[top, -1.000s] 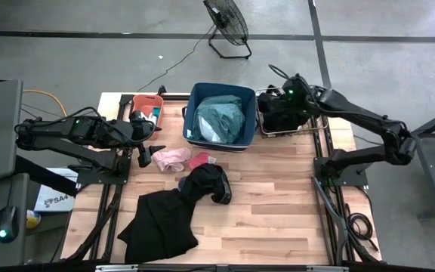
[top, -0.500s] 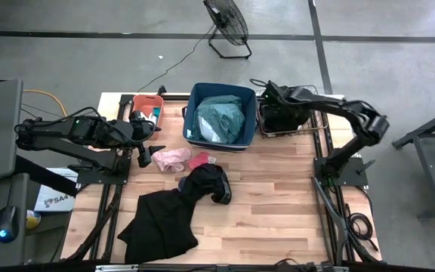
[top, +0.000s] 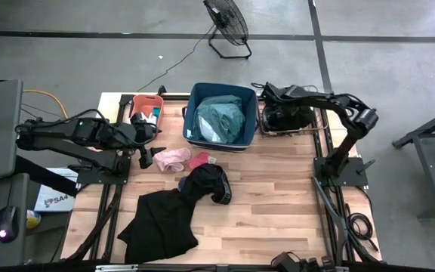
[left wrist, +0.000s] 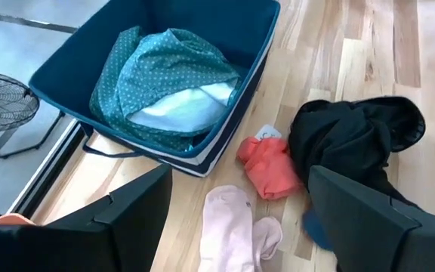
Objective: Pick & Place Cloths
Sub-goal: Put the bottom black boxer into the gold wire basket, then put the black boxer into the gold wire basket
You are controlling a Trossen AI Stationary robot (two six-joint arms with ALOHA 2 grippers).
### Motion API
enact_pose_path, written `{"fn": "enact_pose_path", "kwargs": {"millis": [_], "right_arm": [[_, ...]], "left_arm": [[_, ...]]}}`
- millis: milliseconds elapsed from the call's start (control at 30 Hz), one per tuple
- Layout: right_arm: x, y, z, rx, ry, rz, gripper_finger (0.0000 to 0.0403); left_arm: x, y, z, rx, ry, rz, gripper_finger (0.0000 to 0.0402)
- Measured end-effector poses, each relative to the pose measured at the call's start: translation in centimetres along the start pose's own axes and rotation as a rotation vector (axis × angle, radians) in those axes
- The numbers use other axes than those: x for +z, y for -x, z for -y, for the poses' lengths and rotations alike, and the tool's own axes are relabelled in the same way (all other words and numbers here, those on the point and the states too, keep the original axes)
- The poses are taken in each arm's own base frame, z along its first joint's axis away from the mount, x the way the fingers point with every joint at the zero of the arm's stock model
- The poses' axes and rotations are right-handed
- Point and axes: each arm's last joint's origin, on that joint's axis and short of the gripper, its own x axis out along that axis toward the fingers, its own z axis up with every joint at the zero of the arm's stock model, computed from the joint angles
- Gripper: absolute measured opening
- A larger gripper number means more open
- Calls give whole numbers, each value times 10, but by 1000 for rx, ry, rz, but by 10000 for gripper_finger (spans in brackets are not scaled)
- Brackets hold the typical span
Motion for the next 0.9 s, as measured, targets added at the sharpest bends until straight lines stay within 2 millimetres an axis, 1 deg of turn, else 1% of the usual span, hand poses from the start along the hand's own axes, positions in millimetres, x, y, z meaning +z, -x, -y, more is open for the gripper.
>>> {"fn": "enact_pose_path", "kwargs": {"millis": [133,233,433,567,633,733,800,900], "right_arm": [[1,18,8,26,-8,60,112],[-1,35,15,61,-20,104,139],[-6,71,33,154,-44,209,217],[-15,96,42,287,-21,236,265],[-22,108,43,377,9,235,278],[-38,127,41,489,85,254,284],[-51,141,37,544,144,282,282],[-76,160,25,635,261,318,276]], "left_arm": [[-3,-3,1,2,-3,-8,306],[-1,-3,1,-1,2,5,306],[-1,-1,0,-3,7,16,306],[-1,-1,0,-3,7,15,306],[-1,-1,0,-3,7,15,306],[-2,-1,0,-3,6,13,306],[-2,-1,0,-3,6,13,306],[-2,-1,0,-3,6,13,306]]}}
